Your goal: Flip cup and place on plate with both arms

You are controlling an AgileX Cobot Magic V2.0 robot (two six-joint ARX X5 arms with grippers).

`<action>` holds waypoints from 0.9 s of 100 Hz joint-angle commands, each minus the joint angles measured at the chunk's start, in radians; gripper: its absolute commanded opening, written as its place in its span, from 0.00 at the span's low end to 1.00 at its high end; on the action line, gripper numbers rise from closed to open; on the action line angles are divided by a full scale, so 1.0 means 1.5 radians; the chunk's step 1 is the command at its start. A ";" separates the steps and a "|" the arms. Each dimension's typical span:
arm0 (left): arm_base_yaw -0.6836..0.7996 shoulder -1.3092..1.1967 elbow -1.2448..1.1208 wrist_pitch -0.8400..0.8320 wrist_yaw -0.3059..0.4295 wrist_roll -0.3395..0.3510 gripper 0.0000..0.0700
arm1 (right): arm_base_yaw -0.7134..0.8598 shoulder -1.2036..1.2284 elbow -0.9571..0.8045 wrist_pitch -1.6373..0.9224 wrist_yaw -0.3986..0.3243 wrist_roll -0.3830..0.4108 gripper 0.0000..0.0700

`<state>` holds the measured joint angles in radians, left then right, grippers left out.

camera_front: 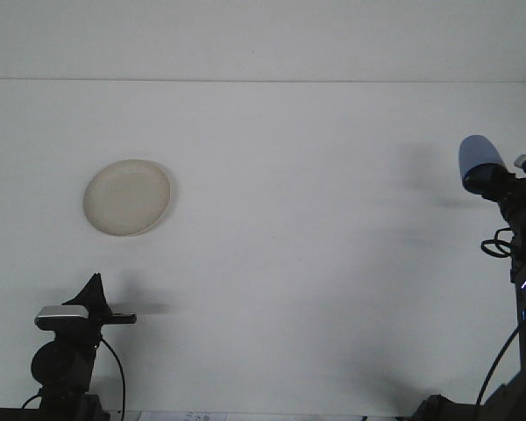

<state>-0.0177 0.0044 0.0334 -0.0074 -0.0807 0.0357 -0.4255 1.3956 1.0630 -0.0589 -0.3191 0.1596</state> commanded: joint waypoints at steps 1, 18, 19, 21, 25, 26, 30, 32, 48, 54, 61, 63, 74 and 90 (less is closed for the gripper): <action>-0.001 -0.001 -0.013 0.007 -0.003 0.001 0.02 | 0.029 -0.059 0.011 -0.079 0.008 0.017 0.00; -0.001 -0.001 -0.013 0.007 -0.003 0.001 0.02 | 0.163 -0.178 0.023 -0.305 0.008 0.001 0.00; -0.001 -0.001 -0.013 0.007 -0.003 0.001 0.02 | 0.178 -0.183 0.028 -0.327 0.009 -0.006 0.00; -0.001 -0.001 -0.013 0.007 -0.003 0.001 0.02 | 0.198 -0.186 0.035 -0.357 0.009 -0.016 0.00; -0.001 -0.001 -0.013 0.007 -0.003 0.001 0.02 | 0.234 -0.187 0.050 -0.410 0.009 -0.030 0.00; -0.001 -0.001 -0.013 0.007 -0.003 0.001 0.02 | 0.244 -0.187 0.054 -0.426 0.009 -0.033 0.00; -0.001 -0.001 -0.013 0.007 -0.003 0.001 0.02 | 0.294 -0.185 0.074 -0.497 0.012 -0.052 0.00; -0.001 -0.001 -0.013 0.007 -0.003 0.001 0.02 | 0.315 -0.181 0.083 -0.525 0.018 -0.057 0.00; -0.001 -0.001 -0.013 0.007 -0.003 0.001 0.02 | 0.488 -0.133 0.134 -0.688 0.097 -0.075 0.00; -0.001 -0.001 -0.013 0.007 -0.003 0.001 0.02 | 0.545 -0.114 0.143 -0.714 0.120 -0.074 0.00; -0.001 -0.001 -0.013 0.007 -0.003 0.001 0.02 | 0.614 -0.085 0.149 -0.730 0.138 -0.069 0.00; -0.001 -0.001 -0.013 0.007 -0.003 0.001 0.02 | 0.627 -0.079 0.150 -0.732 0.140 -0.068 0.00; -0.001 -0.001 -0.013 0.007 -0.003 0.001 0.02 | 0.703 -0.029 0.155 -0.747 0.144 -0.067 0.00; -0.001 -0.001 -0.013 0.007 -0.003 0.001 0.02 | 0.771 0.057 0.180 -0.793 0.175 -0.080 0.00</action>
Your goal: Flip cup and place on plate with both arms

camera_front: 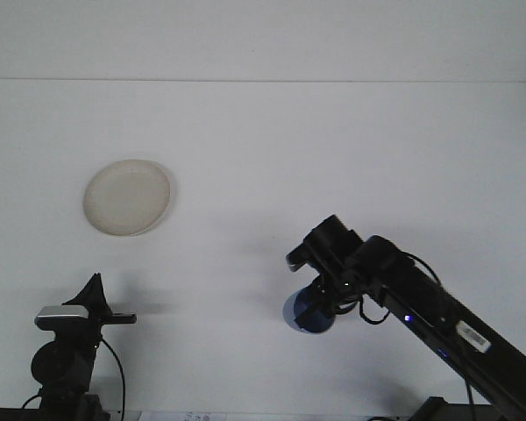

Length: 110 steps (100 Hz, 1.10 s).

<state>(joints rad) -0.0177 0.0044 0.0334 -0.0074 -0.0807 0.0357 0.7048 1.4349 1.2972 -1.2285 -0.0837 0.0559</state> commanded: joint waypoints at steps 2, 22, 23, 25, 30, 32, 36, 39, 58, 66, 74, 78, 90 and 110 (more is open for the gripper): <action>-0.001 -0.001 -0.013 0.007 -0.003 0.001 0.02 | 0.023 0.042 0.029 -0.020 0.025 -0.014 0.00; -0.001 -0.001 -0.013 0.007 -0.003 0.001 0.02 | 0.066 0.115 0.062 -0.051 0.056 -0.035 0.00; -0.001 -0.001 -0.013 0.007 -0.003 0.001 0.02 | 0.066 0.116 0.062 -0.051 0.056 -0.036 0.00; -0.001 -0.001 -0.013 0.007 -0.003 0.001 0.02 | 0.069 0.120 0.063 -0.051 0.056 -0.036 0.00; -0.001 -0.001 -0.013 0.007 -0.003 0.001 0.02 | 0.074 0.127 0.063 -0.051 0.055 -0.037 0.00; -0.001 -0.001 -0.013 0.007 -0.003 0.001 0.02 | 0.075 0.131 0.063 -0.051 0.055 -0.037 0.00; -0.001 -0.001 -0.013 0.007 -0.003 0.001 0.02 | 0.076 0.137 0.063 -0.051 0.055 -0.037 0.00; -0.001 -0.001 -0.013 0.007 -0.003 0.001 0.02 | 0.076 0.140 0.063 -0.051 0.055 -0.037 0.00; -0.001 -0.001 -0.013 0.007 -0.003 0.001 0.02 | 0.076 0.146 0.063 -0.041 0.048 -0.037 0.21; -0.001 -0.001 -0.013 0.007 -0.003 0.001 0.02 | 0.076 0.145 0.063 -0.042 0.037 -0.037 0.50; -0.001 -0.001 -0.013 0.007 -0.003 0.001 0.02 | 0.076 0.142 0.065 -0.045 0.036 -0.040 0.59; -0.001 -0.001 -0.013 0.007 -0.003 0.001 0.02 | 0.076 0.140 0.068 -0.044 0.036 -0.045 0.59; -0.001 -0.001 -0.013 0.007 -0.003 0.001 0.02 | 0.075 0.115 0.081 -0.035 0.039 -0.063 0.59; -0.001 -0.001 -0.013 0.007 -0.003 0.001 0.02 | 0.052 -0.009 0.085 0.017 0.039 -0.065 0.59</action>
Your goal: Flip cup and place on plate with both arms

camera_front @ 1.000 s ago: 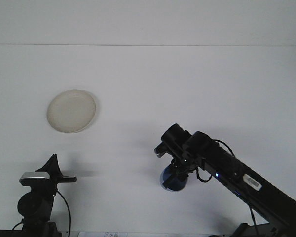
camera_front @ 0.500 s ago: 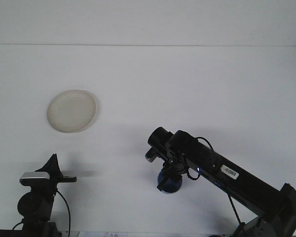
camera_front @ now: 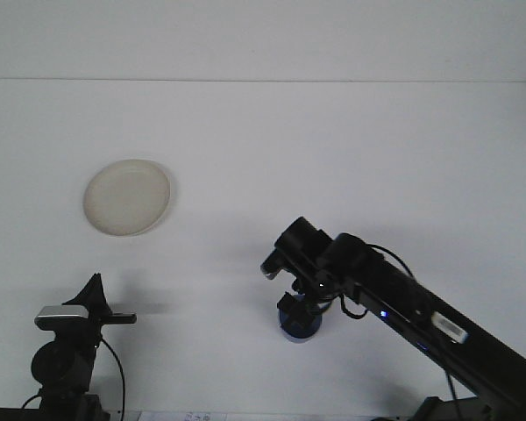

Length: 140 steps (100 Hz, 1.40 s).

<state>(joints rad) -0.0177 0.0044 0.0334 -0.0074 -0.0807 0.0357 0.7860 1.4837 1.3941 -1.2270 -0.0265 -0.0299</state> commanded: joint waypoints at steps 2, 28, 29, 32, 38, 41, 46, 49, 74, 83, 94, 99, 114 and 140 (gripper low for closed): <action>-0.001 -0.001 -0.013 0.007 -0.003 0.001 0.02 | -0.005 -0.065 0.021 0.025 0.001 -0.008 0.59; -0.001 -0.001 -0.013 0.007 -0.003 0.001 0.02 | -0.019 -0.346 -0.028 0.170 0.029 0.004 0.59; -0.001 -0.001 -0.013 0.007 -0.003 0.001 0.02 | -0.019 -0.364 -0.037 0.180 0.035 0.005 0.59; -0.001 -0.001 -0.013 0.007 -0.003 0.001 0.02 | -0.019 -0.400 -0.057 0.202 0.050 0.006 0.59; -0.001 -0.001 -0.013 0.007 -0.003 0.001 0.02 | -0.019 -0.464 -0.103 0.246 0.078 0.011 0.59; -0.001 -0.001 -0.013 0.007 -0.003 0.001 0.02 | -0.019 -0.501 -0.134 0.272 0.091 0.013 0.59; -0.001 -0.001 -0.013 0.007 -0.003 0.001 0.02 | -0.019 -0.560 -0.187 0.316 0.107 0.017 0.59; -0.001 -0.001 -0.013 0.007 -0.003 0.001 0.02 | -0.019 -0.602 -0.226 0.343 0.116 0.018 0.59; -0.001 -0.001 -0.013 0.007 -0.003 0.001 0.02 | -0.019 -0.841 -0.436 0.445 0.126 0.024 0.59; -0.001 -0.001 -0.013 0.007 -0.003 0.000 0.02 | -0.019 -0.880 -0.468 0.447 0.126 0.027 0.59; -0.001 -0.001 -0.013 0.007 -0.003 -0.005 0.02 | -0.019 -0.892 -0.475 0.431 0.125 0.027 0.59; -0.001 -0.001 -0.013 0.007 -0.003 -0.034 0.02 | -0.019 -0.892 -0.475 0.426 0.125 0.027 0.59; -0.001 -0.001 -0.012 0.025 -0.003 -0.161 0.02 | -0.019 -0.892 -0.475 0.423 0.126 0.027 0.59; -0.001 -0.001 0.002 0.087 0.014 -0.299 0.02 | -0.019 -0.892 -0.476 0.412 0.127 0.027 0.59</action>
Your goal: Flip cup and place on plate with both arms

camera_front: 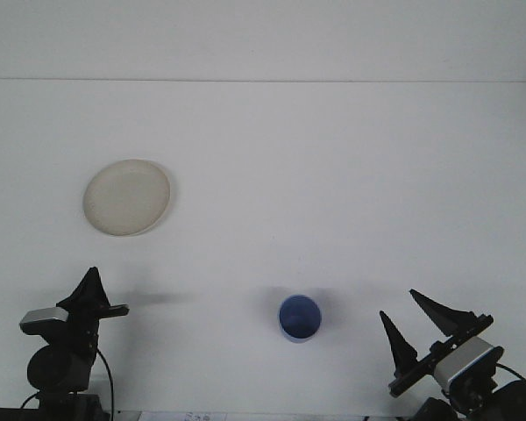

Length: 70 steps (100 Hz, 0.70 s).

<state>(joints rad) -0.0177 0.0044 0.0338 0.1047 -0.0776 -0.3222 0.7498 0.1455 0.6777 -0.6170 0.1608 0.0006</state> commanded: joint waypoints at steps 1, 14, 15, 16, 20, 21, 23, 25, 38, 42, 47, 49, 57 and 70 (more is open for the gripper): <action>-0.001 -0.001 0.006 0.011 0.016 -0.061 0.02 | 0.005 0.001 0.002 0.005 0.002 0.007 0.59; -0.001 0.034 0.089 -0.026 0.054 -0.058 0.02 | 0.005 0.001 0.002 0.002 0.003 0.007 0.59; -0.001 0.040 0.098 -0.031 0.058 -0.057 0.02 | 0.005 0.001 0.002 0.002 0.003 0.007 0.59; -0.002 0.045 0.107 -0.036 0.062 -0.055 0.02 | 0.005 0.001 0.002 0.002 0.003 0.007 0.59; -0.002 0.072 0.144 -0.056 0.079 -0.049 0.03 | 0.005 0.001 0.002 0.002 0.003 0.007 0.59; -0.002 0.080 0.154 -0.061 0.084 -0.046 0.04 | 0.005 0.001 0.002 0.002 0.003 0.007 0.59; -0.002 0.098 0.176 -0.073 0.097 -0.039 0.08 | 0.005 0.001 0.002 0.002 0.003 0.007 0.59; -0.002 0.116 0.196 -0.084 0.111 -0.031 0.12 | 0.005 0.001 0.002 0.002 0.003 0.007 0.59; -0.007 0.259 0.341 -0.173 0.241 0.031 0.61 | 0.005 0.001 0.002 0.002 0.003 0.006 0.59; -0.013 0.305 0.385 -0.202 0.281 0.046 0.68 | 0.005 0.001 0.002 0.002 0.003 0.005 0.59; -0.027 0.364 0.440 -0.241 0.326 0.062 0.69 | 0.005 0.001 0.002 0.002 0.003 0.003 0.59; -0.034 0.386 0.461 -0.257 0.342 0.068 0.69 | 0.005 0.001 0.002 0.002 0.003 0.002 0.59; -0.074 0.473 0.545 -0.322 0.387 0.091 0.69 | 0.005 0.001 0.002 0.002 0.003 0.002 0.59; -0.179 0.599 0.670 -0.423 0.402 0.124 0.69 | 0.005 0.001 0.002 0.002 0.005 -0.003 0.59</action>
<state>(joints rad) -0.2188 0.8288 0.9531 -0.4774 0.5087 -0.1932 0.7498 0.1455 0.6777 -0.6224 0.1616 -0.0002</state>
